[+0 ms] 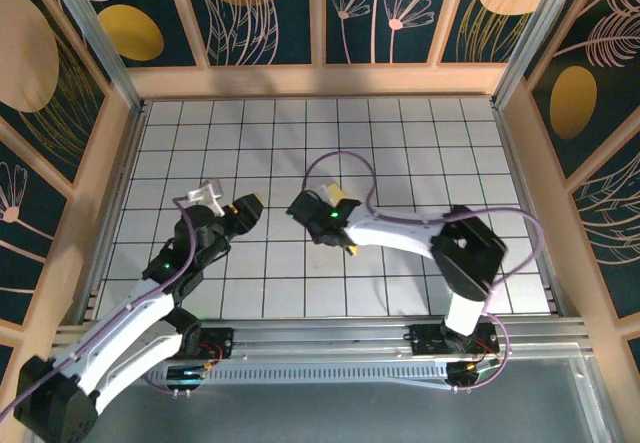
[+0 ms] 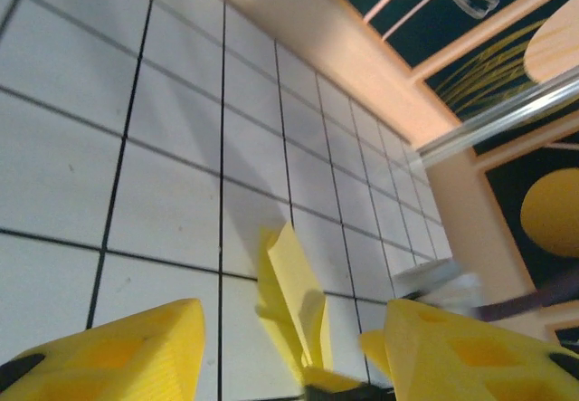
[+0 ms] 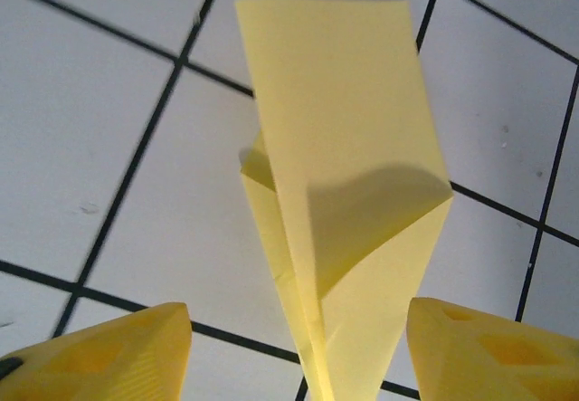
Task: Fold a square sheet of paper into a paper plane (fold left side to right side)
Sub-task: Turn over the paper at the center of the table, then pick up the paper from the center of the table.
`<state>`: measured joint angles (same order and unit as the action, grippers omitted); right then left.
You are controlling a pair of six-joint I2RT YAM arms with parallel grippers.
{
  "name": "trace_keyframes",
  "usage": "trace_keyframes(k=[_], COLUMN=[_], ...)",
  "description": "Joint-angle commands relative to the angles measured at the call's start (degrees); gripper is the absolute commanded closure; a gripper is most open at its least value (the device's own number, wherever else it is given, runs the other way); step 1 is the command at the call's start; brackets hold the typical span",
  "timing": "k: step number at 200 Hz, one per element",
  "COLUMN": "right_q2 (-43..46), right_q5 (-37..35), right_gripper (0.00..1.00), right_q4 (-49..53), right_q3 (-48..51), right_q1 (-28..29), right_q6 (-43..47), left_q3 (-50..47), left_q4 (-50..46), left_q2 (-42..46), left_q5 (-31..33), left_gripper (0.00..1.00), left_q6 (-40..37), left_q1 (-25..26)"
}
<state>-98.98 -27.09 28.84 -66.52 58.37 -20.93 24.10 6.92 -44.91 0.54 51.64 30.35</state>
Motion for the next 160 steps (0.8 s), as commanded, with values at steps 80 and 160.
trace_keyframes(k=[80, 160], right_q2=[40.9, 53.3], right_q5=[24.8, 39.1], right_gripper=[0.17, 0.08], right_q4=[-29.3, -33.2], right_q3=[32.7, 42.6], right_q1=[-20.6, -34.9], right_q6=[-9.3, -14.8], left_q3=[2.4, 15.6], left_q4=[24.4, 26.1], left_q2=[-28.9, -51.5], left_q5=[-16.8, -16.9], left_gripper=[0.45, 0.43], left_q6=[8.2, 9.2], left_q1=[1.1, 5.7])
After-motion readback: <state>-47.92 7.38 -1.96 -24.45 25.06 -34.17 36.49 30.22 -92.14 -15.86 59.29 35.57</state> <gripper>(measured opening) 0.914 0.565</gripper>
